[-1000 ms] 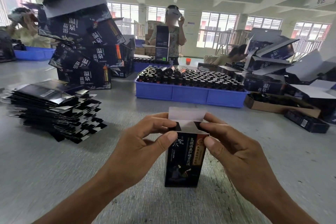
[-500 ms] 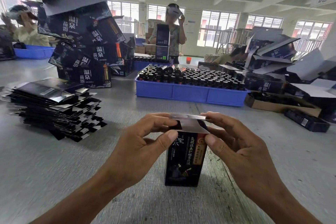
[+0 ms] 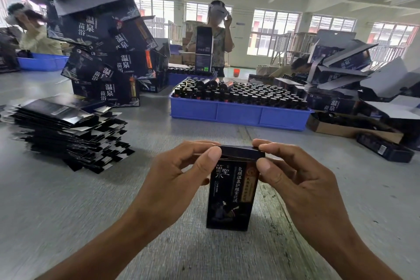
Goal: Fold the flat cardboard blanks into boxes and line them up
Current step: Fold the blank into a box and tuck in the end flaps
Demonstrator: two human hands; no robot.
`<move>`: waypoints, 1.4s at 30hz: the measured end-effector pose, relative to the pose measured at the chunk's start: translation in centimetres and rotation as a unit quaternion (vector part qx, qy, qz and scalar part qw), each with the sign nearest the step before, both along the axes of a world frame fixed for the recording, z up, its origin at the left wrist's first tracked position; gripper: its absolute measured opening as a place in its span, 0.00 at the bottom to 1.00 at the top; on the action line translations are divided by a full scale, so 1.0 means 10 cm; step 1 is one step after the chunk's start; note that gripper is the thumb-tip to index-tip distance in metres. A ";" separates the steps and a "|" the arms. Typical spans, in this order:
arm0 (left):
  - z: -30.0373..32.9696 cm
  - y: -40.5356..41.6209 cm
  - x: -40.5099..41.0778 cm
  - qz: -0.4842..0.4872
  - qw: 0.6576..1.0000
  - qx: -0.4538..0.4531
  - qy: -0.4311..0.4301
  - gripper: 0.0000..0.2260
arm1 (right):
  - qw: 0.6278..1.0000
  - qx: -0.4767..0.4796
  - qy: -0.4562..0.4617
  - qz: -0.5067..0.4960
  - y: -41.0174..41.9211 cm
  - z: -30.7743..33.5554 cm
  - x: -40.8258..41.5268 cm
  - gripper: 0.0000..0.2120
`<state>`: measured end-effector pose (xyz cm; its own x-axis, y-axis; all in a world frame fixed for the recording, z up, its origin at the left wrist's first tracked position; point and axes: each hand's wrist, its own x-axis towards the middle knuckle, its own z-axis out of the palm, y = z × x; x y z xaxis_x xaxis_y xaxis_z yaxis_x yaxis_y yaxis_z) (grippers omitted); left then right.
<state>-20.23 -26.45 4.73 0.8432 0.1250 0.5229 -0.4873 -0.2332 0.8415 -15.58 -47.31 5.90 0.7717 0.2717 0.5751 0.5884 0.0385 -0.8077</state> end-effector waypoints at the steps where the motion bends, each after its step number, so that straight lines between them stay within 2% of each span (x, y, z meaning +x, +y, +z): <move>1: 0.00 -0.01 0.00 0.001 1.000 -0.003 -0.001 0.16 | 1.000 0.001 0.002 -0.001 0.00 -0.01 0.00 0.09; 9: -0.02 -0.04 0.01 0.015 1.000 -0.019 -0.016 0.09 | 1.000 0.001 0.009 -0.015 0.01 0.00 -0.01 0.09; 20: -0.04 -0.04 -0.01 0.020 0.999 -0.028 -0.021 0.13 | 0.999 0.010 0.019 -0.033 0.01 0.04 -0.05 0.11; 24: -0.04 -0.07 -0.02 0.031 0.999 0.005 -0.027 0.15 | 0.999 0.009 0.016 -0.029 0.02 0.06 -0.05 0.11; 28: -0.04 -0.07 -0.03 0.046 0.998 0.039 -0.032 0.15 | 0.999 0.013 0.009 -0.029 0.03 0.07 -0.06 0.07; 32: -0.05 -0.06 -0.02 0.038 0.998 0.036 -0.035 0.13 | 0.999 -0.006 -0.014 -0.031 0.01 0.05 -0.04 0.07; 40: -0.09 -0.02 0.01 0.034 0.996 0.039 -0.074 0.12 | 0.988 -0.087 -0.119 -0.054 -0.04 -0.01 0.03 0.07; 42: -0.09 -0.03 0.02 0.038 0.995 0.039 -0.084 0.11 | 0.988 -0.088 -0.116 -0.053 -0.04 -0.02 0.04 0.07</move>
